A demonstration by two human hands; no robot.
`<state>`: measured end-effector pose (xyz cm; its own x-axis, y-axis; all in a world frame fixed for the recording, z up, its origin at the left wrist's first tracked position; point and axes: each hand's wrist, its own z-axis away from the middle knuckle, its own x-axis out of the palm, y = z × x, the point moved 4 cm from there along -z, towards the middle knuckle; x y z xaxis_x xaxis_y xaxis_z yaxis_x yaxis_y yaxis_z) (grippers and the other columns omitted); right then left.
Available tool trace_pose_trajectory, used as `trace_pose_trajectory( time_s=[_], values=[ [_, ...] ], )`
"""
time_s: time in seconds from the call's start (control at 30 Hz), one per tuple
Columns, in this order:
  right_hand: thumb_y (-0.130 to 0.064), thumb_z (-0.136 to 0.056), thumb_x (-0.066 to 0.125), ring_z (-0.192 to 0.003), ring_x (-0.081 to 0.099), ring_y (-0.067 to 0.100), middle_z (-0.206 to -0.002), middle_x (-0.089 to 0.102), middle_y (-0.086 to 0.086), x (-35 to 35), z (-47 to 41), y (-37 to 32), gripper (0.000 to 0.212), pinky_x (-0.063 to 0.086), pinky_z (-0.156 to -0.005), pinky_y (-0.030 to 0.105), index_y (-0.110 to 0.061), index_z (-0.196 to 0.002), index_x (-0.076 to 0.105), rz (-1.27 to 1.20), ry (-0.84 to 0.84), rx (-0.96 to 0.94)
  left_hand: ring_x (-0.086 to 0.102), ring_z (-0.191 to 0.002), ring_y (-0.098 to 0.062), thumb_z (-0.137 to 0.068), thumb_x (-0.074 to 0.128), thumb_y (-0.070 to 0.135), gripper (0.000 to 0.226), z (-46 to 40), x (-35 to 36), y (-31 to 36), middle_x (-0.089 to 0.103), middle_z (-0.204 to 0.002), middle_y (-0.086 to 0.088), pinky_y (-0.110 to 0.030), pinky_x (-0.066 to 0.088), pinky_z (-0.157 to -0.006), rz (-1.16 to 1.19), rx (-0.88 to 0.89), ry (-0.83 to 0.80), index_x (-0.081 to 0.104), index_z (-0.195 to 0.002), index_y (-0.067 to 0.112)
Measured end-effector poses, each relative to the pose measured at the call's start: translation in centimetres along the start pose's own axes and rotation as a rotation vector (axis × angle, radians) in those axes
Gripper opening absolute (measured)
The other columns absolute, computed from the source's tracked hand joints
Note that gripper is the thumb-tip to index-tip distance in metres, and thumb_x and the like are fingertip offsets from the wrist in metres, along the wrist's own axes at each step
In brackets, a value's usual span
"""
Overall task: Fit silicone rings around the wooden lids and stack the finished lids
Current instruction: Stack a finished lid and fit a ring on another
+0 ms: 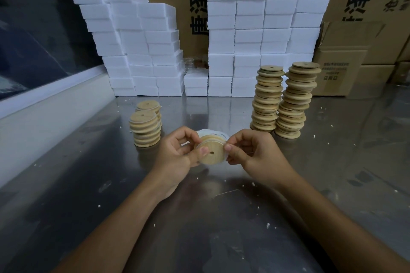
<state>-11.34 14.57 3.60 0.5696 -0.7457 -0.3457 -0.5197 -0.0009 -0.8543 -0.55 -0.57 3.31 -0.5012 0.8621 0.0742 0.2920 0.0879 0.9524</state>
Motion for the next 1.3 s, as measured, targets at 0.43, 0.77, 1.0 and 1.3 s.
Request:
trace_pose_trajectory(
  time_s=[0.43, 0.77, 1.0, 1.3],
  values=[
    [-0.016, -0.091, 0.068, -0.08, 0.066, 0.009, -0.087, 0.071, -0.008, 0.4, 0.6, -1.0, 0.006, 0.058, -0.07, 0.029, -0.015, -0.096, 0.072, 0.351, 0.064, -0.217, 0.068, -0.08, -0.008, -0.075, 0.075, -0.008, 0.034, -0.1, 0.3, 0.3, 0.07, -0.083, 0.01, -0.017, 0.052, -0.073, -0.349, 0.219, 0.04, 0.064, -0.08, 0.023],
    [-0.006, -0.089, 0.068, -0.08, 0.066, 0.01, -0.084, 0.071, -0.005, 0.1, 0.5, -2.0, 0.008, 0.056, -0.075, 0.034, -0.013, -0.092, 0.069, 0.402, 0.101, -0.239, 0.065, -0.084, -0.005, -0.073, 0.078, -0.003, 0.033, -0.2, 0.6, 0.7, 0.068, -0.085, 0.014, -0.017, 0.052, -0.078, -0.498, 0.292, 0.049, 0.064, -0.076, 0.027],
    [-0.013, -0.091, 0.068, -0.085, 0.065, 0.003, -0.09, 0.07, -0.01, 0.2, 0.4, -1.5, 0.005, 0.053, -0.077, 0.014, -0.018, -0.093, 0.069, 0.348, 0.03, -0.188, 0.067, -0.084, -0.01, -0.072, 0.08, -0.003, 0.036, -0.1, 0.3, 0.4, 0.07, -0.081, 0.011, -0.024, 0.055, -0.078, -0.441, 0.251, 0.083, 0.064, -0.074, 0.029],
    [-0.014, -0.088, 0.073, -0.079, 0.066, 0.001, -0.08, 0.068, -0.017, 0.0, 0.3, -0.6, 0.008, 0.052, -0.068, 0.013, -0.02, -0.087, 0.067, 0.239, 0.065, -0.139, 0.068, -0.077, -0.017, -0.074, 0.075, -0.011, 0.028, -0.2, 0.0, -0.1, 0.07, -0.082, -0.004, -0.046, 0.057, -0.077, -0.138, 0.078, 0.088, 0.06, -0.076, 0.013]
  ],
)
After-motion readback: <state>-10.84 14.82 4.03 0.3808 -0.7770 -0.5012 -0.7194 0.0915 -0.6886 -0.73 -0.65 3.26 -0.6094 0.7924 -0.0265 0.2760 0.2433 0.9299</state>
